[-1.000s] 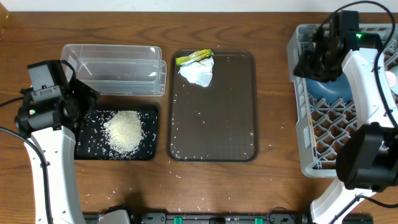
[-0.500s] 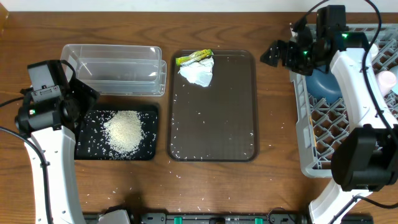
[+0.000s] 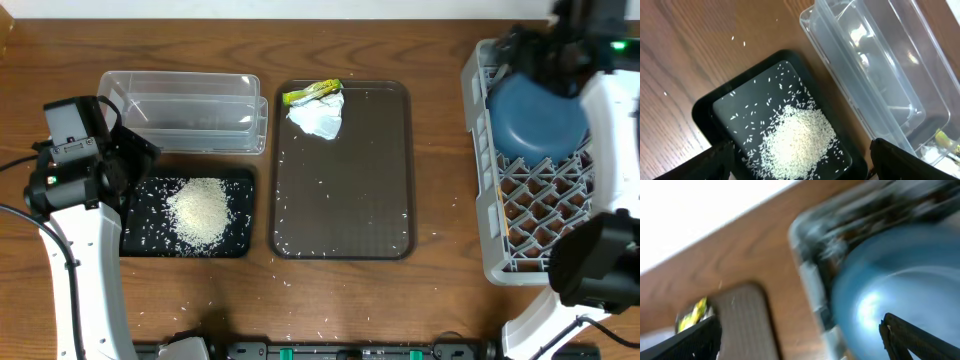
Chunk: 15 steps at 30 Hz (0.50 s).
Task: Sort waste into correct bins and load items into the dishwasher rack
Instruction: 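Open the right gripper and withdraw it above the rack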
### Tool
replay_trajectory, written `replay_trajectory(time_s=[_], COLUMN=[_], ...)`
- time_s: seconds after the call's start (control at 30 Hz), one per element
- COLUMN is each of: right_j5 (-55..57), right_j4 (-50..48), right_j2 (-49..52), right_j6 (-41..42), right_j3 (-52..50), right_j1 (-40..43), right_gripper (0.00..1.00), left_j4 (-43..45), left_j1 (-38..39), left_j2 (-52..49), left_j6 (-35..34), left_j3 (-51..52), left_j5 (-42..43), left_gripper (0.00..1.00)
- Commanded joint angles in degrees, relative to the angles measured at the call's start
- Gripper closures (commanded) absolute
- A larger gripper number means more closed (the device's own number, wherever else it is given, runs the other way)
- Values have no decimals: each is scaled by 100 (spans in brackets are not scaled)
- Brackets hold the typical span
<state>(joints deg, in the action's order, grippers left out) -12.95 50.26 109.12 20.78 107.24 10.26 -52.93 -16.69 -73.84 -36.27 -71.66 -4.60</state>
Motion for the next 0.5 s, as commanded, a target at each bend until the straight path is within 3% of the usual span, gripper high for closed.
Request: replay_trajectory(time_s=[0.0, 0.47], right_j5=[291, 544], right_j4=[9, 282], right_j2=[-133, -133], right_j6=[232, 234], right_j3=[107, 101], right_j1=[284, 763], right_gripper=[1, 1], left_j4=[4, 7], left_j1=[-39, -37], left_j2=[15, 13], left_j6=[-87, -31], left_j3=[-57, -57], left_j5=[-125, -7], left_gripper=[10, 10])
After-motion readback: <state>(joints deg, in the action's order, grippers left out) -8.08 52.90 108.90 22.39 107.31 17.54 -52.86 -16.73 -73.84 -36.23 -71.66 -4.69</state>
